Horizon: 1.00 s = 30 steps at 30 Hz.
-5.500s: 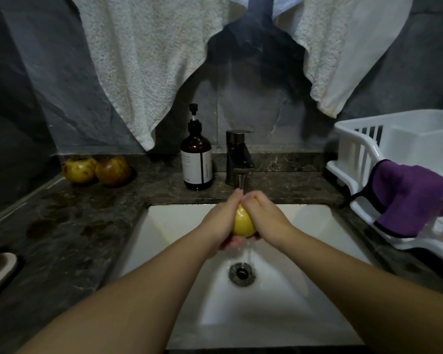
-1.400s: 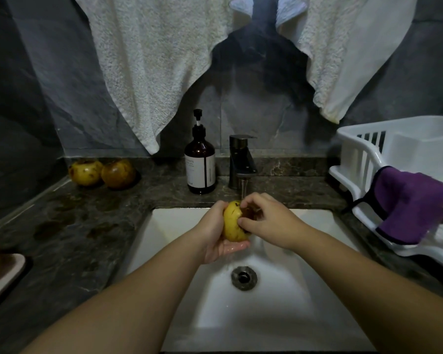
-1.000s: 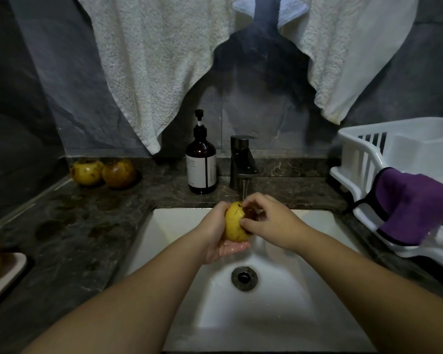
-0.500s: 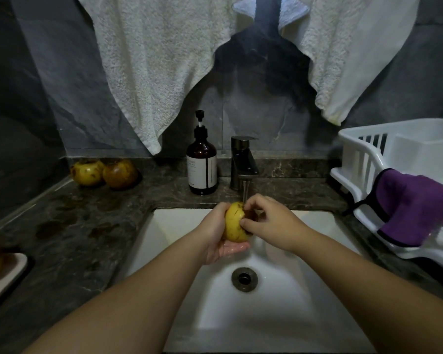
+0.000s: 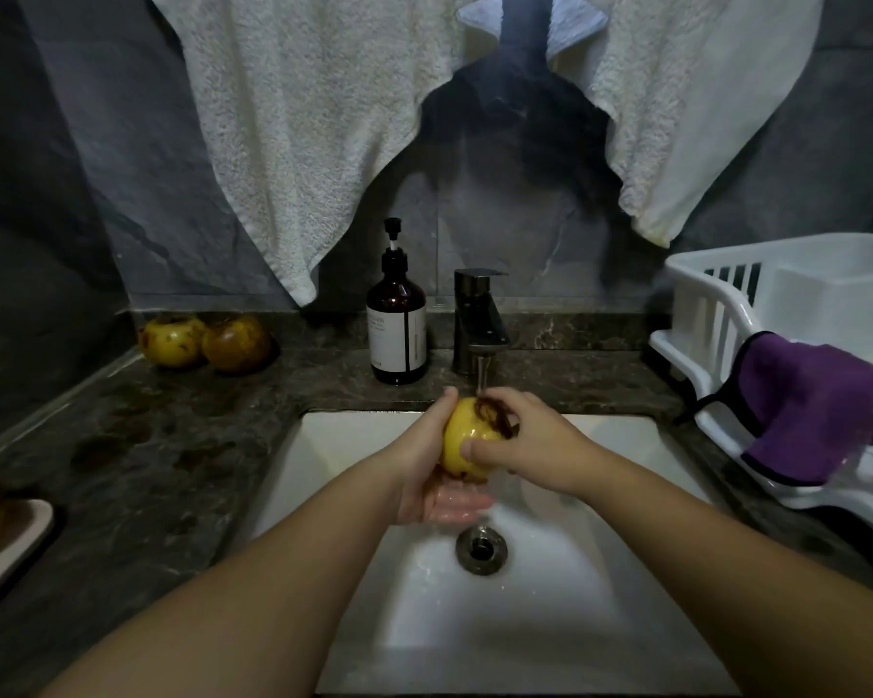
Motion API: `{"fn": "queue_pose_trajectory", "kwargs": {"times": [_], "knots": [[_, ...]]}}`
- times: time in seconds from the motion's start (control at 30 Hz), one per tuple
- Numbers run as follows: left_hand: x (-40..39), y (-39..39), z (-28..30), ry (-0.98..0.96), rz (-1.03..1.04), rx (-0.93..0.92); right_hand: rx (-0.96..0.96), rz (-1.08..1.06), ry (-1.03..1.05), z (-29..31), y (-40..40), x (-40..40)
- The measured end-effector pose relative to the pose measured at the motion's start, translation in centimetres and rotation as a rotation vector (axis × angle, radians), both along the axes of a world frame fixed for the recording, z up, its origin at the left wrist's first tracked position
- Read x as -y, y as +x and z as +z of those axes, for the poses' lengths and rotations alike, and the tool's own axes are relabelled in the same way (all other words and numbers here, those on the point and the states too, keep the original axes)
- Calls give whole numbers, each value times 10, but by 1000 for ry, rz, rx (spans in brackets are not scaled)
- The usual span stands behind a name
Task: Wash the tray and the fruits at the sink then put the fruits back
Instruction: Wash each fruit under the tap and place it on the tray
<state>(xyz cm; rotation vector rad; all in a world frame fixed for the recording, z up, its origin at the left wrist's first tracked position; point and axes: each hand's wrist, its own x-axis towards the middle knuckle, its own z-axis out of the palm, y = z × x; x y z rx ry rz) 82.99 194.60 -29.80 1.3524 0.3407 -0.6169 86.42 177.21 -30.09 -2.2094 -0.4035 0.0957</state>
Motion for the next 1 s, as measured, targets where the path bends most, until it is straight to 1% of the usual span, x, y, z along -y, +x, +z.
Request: {"fn": "queue_pose_trajectory", "kwargs": {"times": [0.07,0.17,0.23,0.33,0.37,0.47,0.57,0.63,0.77,0.9,1.0], "knots": [[2,-1,2,-16,8,40,-113,-46,141,0,0,0],[7,-1,5,-68,36,107,-234,-153,230,1,0,-2],[8,-1,6,-107,14,93,-285,-160,314,1,0,-1],[5,2,4,-173,-3,32,-280,-23,274,2,-3,0],[3,3,3,-186,-6,15,-276,-6,257,2,-3,-1],[3,4,0,-197,-35,13,-290,-61,281,0,-1,-7],[8,6,0,-242,32,54,-299,-108,300,0,0,-12],[10,8,-1,-240,55,74,-302,-104,305,0,0,-12],[8,7,-2,-242,47,62,-398,-38,392,-1,-1,-8],[12,6,-3,-186,40,68,-387,-99,306,-1,-4,-13],[12,8,-4,-182,90,78,-389,-75,360,1,-4,-13]]}}
